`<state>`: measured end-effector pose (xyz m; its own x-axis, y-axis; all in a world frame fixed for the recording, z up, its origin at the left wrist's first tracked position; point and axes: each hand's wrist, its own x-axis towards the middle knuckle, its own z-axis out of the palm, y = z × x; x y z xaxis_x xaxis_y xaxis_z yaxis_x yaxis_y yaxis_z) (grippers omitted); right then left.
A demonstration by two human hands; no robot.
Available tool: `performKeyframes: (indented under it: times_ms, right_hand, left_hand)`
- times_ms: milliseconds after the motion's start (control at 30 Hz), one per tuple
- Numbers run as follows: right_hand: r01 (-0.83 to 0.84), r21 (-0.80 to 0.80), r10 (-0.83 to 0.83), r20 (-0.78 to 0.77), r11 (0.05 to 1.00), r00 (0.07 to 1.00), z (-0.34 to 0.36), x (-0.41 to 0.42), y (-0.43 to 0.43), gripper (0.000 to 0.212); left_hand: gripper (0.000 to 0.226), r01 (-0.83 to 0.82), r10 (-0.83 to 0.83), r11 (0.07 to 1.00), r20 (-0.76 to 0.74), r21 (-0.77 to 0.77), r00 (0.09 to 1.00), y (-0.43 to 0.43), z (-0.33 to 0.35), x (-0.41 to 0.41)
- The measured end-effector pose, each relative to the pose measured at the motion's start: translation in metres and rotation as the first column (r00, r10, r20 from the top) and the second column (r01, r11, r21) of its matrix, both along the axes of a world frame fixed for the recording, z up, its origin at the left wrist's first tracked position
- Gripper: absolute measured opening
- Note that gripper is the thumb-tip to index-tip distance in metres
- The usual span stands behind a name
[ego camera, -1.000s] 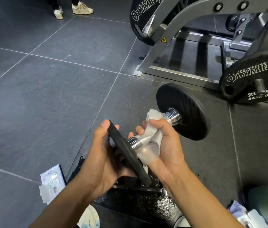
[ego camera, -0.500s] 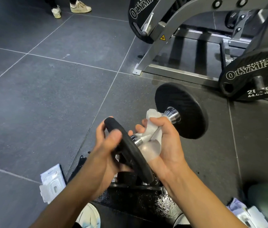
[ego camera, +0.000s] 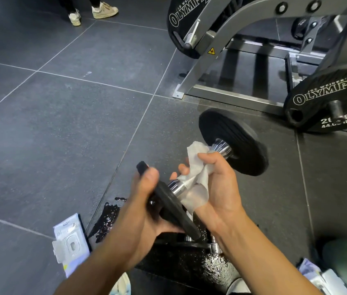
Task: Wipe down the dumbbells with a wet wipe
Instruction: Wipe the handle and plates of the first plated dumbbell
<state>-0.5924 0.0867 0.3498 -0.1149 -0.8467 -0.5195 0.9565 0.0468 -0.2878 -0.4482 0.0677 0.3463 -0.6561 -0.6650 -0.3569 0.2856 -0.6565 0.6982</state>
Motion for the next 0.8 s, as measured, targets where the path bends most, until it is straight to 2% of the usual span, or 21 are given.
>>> performKeyframes:
  times_ms: [33, 67, 100, 133, 167, 200, 233, 267, 300, 333, 367, 400, 467, 533, 567, 600, 633, 667, 700, 733, 800]
  right_hand:
    - [-0.011, -0.017, 0.011, -0.003, 1.000, 1.000, -0.001, -0.002, 0.000, 0.033]
    - [-0.019, -0.024, 0.019, -0.003, 1.000, 1.000, -0.001, -0.004, 0.000, 0.031]
    - [-0.025, -0.021, 0.025, 0.007, 0.999, 1.000, -0.001, -0.005, 0.000, 0.032]
    - [-0.033, -0.016, 0.034, 0.022, 0.999, 0.999, -0.001, -0.005, 0.001, 0.033]
    - [-0.034, -0.012, 0.035, 0.039, 0.999, 0.999, 0.000, -0.005, 0.001, 0.033]
    - [-0.023, -0.003, 0.023, 0.054, 1.000, 0.998, 0.001, -0.005, 0.001, 0.032]
    - [-0.006, 0.009, 0.005, 0.066, 1.000, 0.998, 0.001, -0.005, 0.001, 0.032]
    - [0.009, 0.017, -0.011, 0.079, 1.000, 0.997, 0.001, -0.005, 0.001, 0.032]
    - [0.020, 0.018, -0.022, 0.090, 1.000, 0.996, 0.001, -0.005, 0.001, 0.033]
    - [0.029, 0.012, -0.030, 0.091, 1.000, 0.995, 0.001, -0.005, 0.000, 0.034]
    - [0.033, 0.007, -0.034, 0.080, 0.999, 0.996, 0.000, -0.005, 0.000, 0.033]
    - [0.028, 0.002, -0.028, 0.058, 1.000, 0.998, 0.000, -0.004, -0.001, 0.029]
    - [-0.004, -0.025, 0.005, 0.010, 1.000, 1.000, 0.001, -0.003, 0.000, 0.020]
    - [-0.010, -0.043, 0.010, -0.014, 0.999, 1.000, 0.003, -0.004, 0.001, 0.023]
    - [-0.004, -0.050, 0.003, -0.014, 0.999, 1.000, 0.003, -0.005, 0.001, 0.027]
    - [0.002, -0.054, -0.002, -0.011, 0.999, 1.000, 0.003, -0.007, 0.001, 0.029]
    - [0.006, -0.055, -0.007, -0.009, 0.998, 1.000, 0.003, -0.008, 0.001, 0.028]
    - [0.014, -0.057, -0.014, -0.004, 0.998, 1.000, 0.003, -0.009, 0.001, 0.026]
    - [0.025, -0.063, -0.025, 0.007, 0.998, 1.000, 0.002, -0.009, 0.001, 0.025]
    - [0.037, -0.067, -0.036, 0.018, 0.997, 0.999, 0.002, -0.009, 0.000, 0.025]
    - [0.079, -0.067, -0.077, 0.037, 0.995, 0.996, 0.003, -0.009, 0.000, 0.029]
  left_hand:
    - [0.106, -0.034, 0.049, 0.976, 0.064, -0.216, 0.997, 0.003, -0.003, -0.001]
    - [0.125, -0.009, 0.116, 0.844, 0.165, -0.536, 0.979, 0.003, -0.012, 0.001]
    - [0.135, 0.077, 0.208, 0.584, 0.241, -0.808, 0.948, 0.002, -0.019, 0.003]
    - [0.129, 0.126, 0.303, 0.287, 0.214, -0.950, 0.929, 0.000, -0.025, 0.007]
    - [0.114, 0.104, 0.335, 0.098, 0.131, -0.990, 0.933, -0.004, -0.027, 0.010]
    - [0.098, 0.030, 0.365, 0.085, 0.059, -0.996, 0.929, -0.007, -0.029, 0.012]
    - [0.079, -0.079, 0.420, 0.230, 0.026, -0.970, 0.907, -0.011, -0.026, 0.011]
    - [0.063, -0.199, 0.467, 0.476, 0.054, -0.857, 0.883, -0.014, -0.023, 0.010]
    - [0.055, -0.271, 0.450, 0.739, 0.153, -0.616, 0.880, -0.016, -0.018, 0.008]
    - [0.063, -0.263, 0.322, 0.926, 0.203, -0.272, 0.925, -0.019, -0.012, 0.006]
    - [0.074, -0.180, 0.167, 0.982, 0.193, 0.051, 0.967, -0.020, -0.009, 0.006]
    - [0.077, -0.077, 0.046, 0.970, 0.135, 0.231, 0.990, -0.019, -0.008, 0.006]
    - [0.063, -0.027, 0.008, 0.965, 0.072, 0.260, 0.997, -0.012, -0.001, 0.002]
    - [0.078, -0.080, 0.083, 0.996, -0.047, 0.045, 0.995, -0.007, -0.002, 0.001]
    - [0.095, -0.110, 0.107, 0.978, -0.029, -0.178, 0.994, -0.005, -0.002, 0.001]
    - [0.107, -0.114, 0.147, 0.874, 0.034, -0.472, 0.989, -0.006, -0.007, 0.003]
    - [0.112, -0.068, 0.201, 0.673, 0.093, -0.737, 0.975, -0.007, -0.014, 0.005]
    - [0.113, -0.023, 0.282, 0.422, 0.108, -0.906, 0.953, -0.008, -0.022, 0.009]
    - [0.109, 0.004, 0.315, 0.275, 0.094, -0.961, 0.944, -0.011, -0.025, 0.011]
    - [0.100, -0.018, 0.345, 0.269, 0.078, -0.963, 0.935, -0.012, -0.029, 0.013]
    - [0.074, -0.163, 0.406, 0.581, 0.110, -0.797, 0.907, -0.012, -0.022, 0.009]
